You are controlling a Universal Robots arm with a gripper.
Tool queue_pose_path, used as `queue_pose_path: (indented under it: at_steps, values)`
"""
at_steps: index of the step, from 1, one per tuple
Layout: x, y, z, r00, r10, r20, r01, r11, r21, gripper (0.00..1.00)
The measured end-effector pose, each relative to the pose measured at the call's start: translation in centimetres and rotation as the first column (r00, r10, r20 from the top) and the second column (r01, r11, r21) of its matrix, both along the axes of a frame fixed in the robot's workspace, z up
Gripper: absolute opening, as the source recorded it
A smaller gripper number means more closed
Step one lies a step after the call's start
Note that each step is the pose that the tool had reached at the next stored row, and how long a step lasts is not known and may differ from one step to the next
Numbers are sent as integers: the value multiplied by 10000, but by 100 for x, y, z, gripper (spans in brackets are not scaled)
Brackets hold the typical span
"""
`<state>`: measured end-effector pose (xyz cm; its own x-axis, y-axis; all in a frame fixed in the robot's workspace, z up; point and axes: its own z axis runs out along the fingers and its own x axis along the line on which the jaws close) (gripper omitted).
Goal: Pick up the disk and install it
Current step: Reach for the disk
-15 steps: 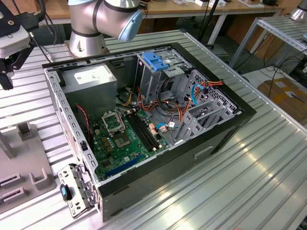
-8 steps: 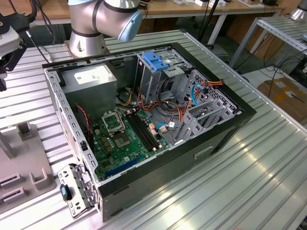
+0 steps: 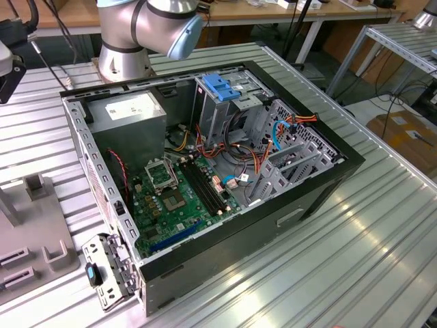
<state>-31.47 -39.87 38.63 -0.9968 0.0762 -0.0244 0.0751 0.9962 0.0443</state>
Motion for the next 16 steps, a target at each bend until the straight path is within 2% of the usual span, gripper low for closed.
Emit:
queue_pose_path:
  at_steps: [9,16]
  values:
    - [-97,0,-5,10000,1,1,-1,10000,1,11]
    - [-111,6,-6,10000,-1,0,1,10000,0,11]
